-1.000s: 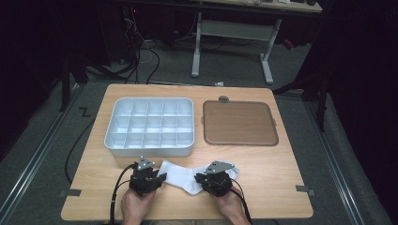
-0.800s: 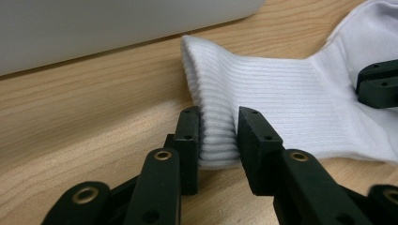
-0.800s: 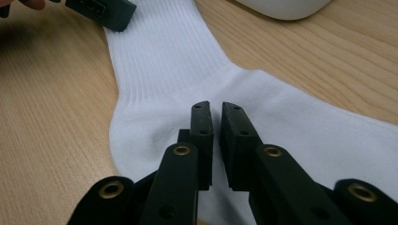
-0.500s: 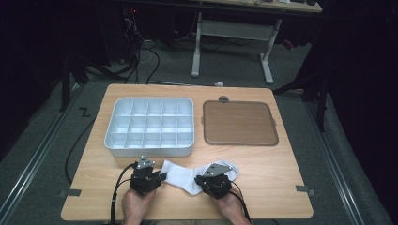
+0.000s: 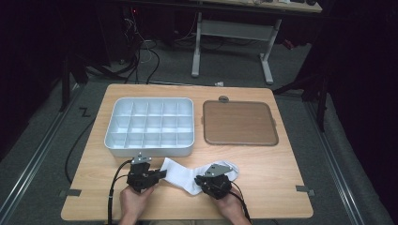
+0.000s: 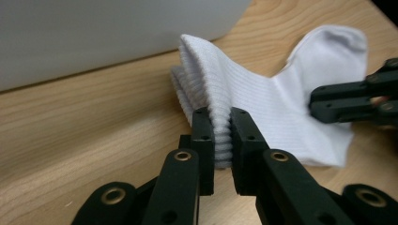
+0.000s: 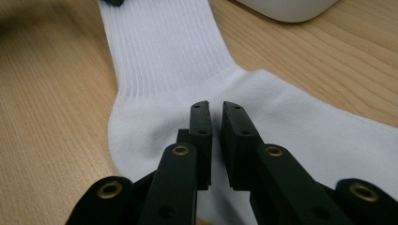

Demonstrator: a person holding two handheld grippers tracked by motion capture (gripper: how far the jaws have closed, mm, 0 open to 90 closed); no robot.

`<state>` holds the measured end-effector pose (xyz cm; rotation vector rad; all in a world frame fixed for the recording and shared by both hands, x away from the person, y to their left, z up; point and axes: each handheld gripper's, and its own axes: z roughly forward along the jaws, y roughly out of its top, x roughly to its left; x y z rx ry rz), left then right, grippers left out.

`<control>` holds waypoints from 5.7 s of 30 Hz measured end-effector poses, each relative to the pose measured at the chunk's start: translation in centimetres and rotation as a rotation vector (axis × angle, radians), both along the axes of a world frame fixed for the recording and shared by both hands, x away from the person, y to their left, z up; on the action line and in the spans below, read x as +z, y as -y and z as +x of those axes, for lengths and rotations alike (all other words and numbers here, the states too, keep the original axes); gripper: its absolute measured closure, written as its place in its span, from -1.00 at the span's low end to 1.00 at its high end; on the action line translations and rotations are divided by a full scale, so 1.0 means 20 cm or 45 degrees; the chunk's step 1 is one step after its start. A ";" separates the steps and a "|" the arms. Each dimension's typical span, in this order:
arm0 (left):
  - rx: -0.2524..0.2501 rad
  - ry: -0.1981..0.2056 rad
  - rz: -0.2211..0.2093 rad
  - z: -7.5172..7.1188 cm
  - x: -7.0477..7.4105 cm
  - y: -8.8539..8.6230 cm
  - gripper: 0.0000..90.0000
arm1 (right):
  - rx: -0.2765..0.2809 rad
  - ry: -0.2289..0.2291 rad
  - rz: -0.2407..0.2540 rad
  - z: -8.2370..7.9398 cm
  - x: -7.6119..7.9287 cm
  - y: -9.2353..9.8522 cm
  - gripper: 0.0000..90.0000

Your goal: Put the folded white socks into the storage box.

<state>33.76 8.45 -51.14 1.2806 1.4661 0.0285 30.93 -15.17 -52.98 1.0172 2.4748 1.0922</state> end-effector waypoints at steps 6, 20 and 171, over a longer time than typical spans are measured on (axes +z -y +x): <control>-0.034 0.031 -0.034 -0.01 0.07 -0.01 0.83 | 0.002 -0.008 -0.005 0.00 0.00 0.00 0.84; -0.067 0.099 -0.079 -0.02 0.21 -0.01 0.83 | 0.026 -0.007 -0.004 0.02 0.00 -0.07 0.84; -0.407 0.064 0.201 -0.05 0.01 0.45 0.83 | -0.128 -0.049 0.040 0.03 0.00 0.09 0.85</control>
